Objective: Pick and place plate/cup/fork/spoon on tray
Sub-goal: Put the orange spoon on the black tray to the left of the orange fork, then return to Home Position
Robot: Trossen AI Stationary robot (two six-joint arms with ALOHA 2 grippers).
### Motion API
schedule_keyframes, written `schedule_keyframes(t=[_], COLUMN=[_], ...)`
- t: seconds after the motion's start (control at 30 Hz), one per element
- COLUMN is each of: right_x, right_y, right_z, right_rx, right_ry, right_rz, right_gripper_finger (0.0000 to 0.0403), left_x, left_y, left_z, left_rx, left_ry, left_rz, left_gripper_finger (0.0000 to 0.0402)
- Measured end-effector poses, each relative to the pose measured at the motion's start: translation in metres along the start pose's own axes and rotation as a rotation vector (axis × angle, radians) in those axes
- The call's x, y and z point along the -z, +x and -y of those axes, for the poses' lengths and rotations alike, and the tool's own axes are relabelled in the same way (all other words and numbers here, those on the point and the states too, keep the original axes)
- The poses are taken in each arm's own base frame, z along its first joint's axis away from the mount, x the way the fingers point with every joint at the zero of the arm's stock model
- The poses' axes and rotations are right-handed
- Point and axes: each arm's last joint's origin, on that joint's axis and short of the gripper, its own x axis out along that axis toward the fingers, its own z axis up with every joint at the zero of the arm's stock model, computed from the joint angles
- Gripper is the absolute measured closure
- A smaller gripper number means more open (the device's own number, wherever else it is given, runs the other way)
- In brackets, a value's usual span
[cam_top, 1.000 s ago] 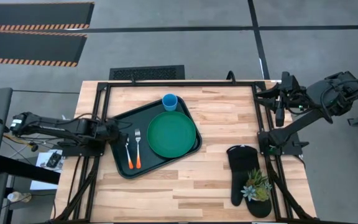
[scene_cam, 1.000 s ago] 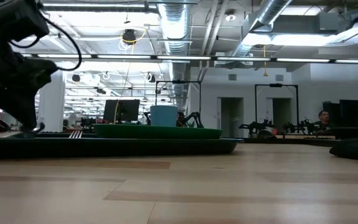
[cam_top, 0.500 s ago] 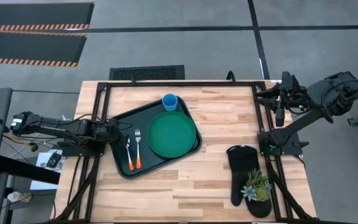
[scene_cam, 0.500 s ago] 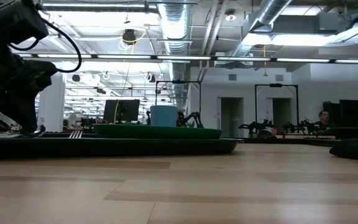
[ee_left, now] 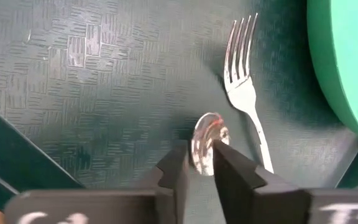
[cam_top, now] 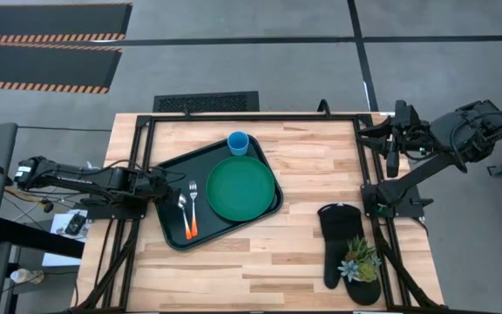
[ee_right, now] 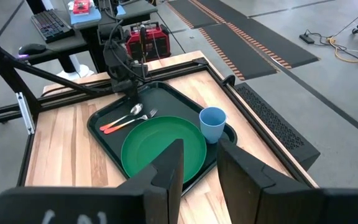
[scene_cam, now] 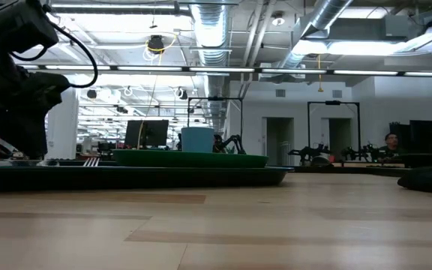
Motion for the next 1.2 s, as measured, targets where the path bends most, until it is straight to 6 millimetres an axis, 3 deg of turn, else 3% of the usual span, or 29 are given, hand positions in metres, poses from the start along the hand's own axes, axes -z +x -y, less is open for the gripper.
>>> schedule_keyframes(t=[0.33,0.7,1.2], right_x=[0.0,0.0,0.0], right_y=[0.0,0.0,0.0], right_z=[0.0,0.0,0.0], right_rx=[0.0,0.0,0.0], right_ry=[0.0,-0.006,-0.012], right_rz=[0.0,0.0,0.0], right_gripper_finger=[0.0282,0.0282,0.0282], left_x=[0.0,0.0,-0.007], left_y=[0.0,0.0,-0.018], left_z=[0.0,0.004,0.021], left_rx=[-0.001,0.04,0.121], left_ry=[-0.019,-0.051,-0.072], left_rz=[0.001,-0.007,-0.001], left_gripper_finger=[0.0281,0.0278,0.0278])
